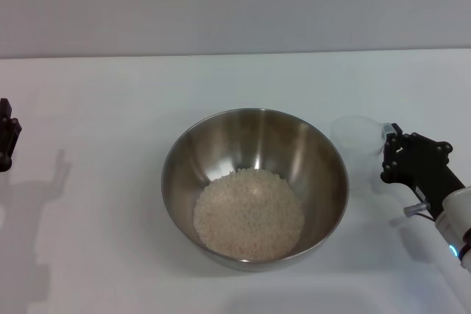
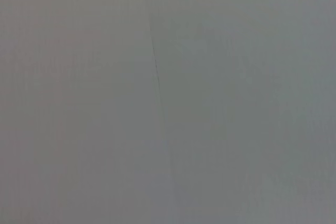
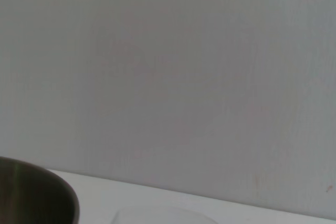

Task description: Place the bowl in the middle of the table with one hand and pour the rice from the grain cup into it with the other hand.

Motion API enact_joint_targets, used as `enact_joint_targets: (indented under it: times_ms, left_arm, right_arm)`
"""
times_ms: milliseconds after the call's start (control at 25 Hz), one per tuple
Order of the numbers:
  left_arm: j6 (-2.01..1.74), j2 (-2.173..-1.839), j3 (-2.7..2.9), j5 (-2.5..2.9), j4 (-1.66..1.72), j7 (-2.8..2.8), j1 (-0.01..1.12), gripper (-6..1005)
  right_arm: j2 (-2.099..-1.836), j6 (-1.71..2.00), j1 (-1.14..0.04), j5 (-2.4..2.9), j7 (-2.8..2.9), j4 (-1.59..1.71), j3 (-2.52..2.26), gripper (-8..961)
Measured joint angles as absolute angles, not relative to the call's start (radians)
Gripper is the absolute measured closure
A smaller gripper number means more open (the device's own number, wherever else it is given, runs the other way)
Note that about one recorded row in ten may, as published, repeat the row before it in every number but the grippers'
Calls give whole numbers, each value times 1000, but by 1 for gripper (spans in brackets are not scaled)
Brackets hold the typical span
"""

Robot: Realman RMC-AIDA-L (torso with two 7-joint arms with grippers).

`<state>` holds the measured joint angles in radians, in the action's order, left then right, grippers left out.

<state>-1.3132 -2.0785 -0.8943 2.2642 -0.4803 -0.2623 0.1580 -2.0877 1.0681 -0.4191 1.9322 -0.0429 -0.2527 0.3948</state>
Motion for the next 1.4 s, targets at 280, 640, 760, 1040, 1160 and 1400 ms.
enact_joint_targets:
  times_ms: [280,640,760,1040,1160,1400]
  left_arm:
    - [-1313,-2079,-894,2264,-480,-262,157,170]
    - [-1313,-2079,-893,2264,-480,-262,156,170]
    - [-1313,-2079,-893,2264,-480,-262,156,169]
    - [-1313,-2079,-893,2264,-480,-262,157,169]
    - [-1313,-2079,-891,2264,-480,-262,157,169]
    - [-1313,-2079,-891,2264,-480,-262,154,170]
  right_arm:
    - [-2088,1063,-423,1933,-43,-260,386,925]
    - [-2088,1063,-405,1933,-43,-282,363,673]
    - [-2088,1066,-384,1933,-43,-289,347,608]
    - [-2088,1156,-295,1933,-50,-325,319,495]
    - [-2088,1242,-235,1933,-51,-329,317,485]
    - [-2084,1446,-114,1922,-44,-312,367,488]
